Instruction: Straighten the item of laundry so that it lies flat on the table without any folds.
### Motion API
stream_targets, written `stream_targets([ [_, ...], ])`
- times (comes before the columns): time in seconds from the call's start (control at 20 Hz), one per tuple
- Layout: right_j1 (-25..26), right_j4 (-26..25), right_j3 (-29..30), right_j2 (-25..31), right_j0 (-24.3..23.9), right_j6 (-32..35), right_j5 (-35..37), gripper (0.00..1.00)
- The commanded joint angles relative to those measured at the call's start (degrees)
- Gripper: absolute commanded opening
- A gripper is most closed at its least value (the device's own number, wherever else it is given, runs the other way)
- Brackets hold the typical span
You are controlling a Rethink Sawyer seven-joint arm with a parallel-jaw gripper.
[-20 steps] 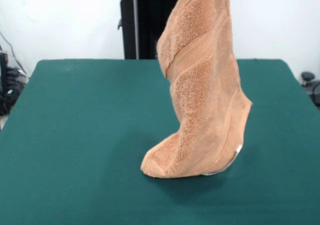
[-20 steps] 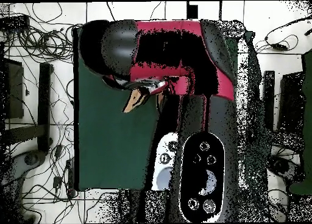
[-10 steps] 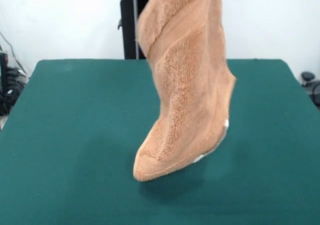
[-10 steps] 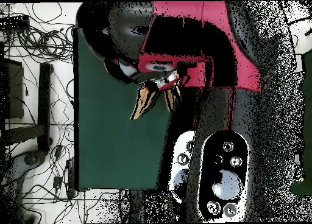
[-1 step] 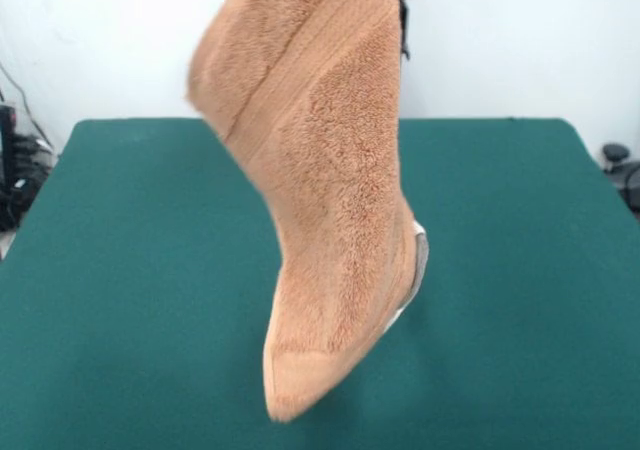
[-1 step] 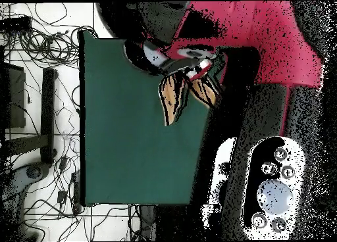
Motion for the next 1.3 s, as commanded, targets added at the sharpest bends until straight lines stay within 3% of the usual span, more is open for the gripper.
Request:
stream_targets([
  [0.05, 2.3, -1.9, -0.6, 7.1, -1.3, -22.3, -1.2, 0.00],
  [0.65, -1.2, 0.2, 8.8, 4.7, -1.6, -21.3, -8.7, 0.00],
  [1.05, -6.3, 1.4, 23.1, 3.7, -2.3, -19.1, -22.1, 0.00],
  [1.3, -7.8, 1.8, 27.5, 3.4, -2.5, -15.1, -25.6, 0.00],
])
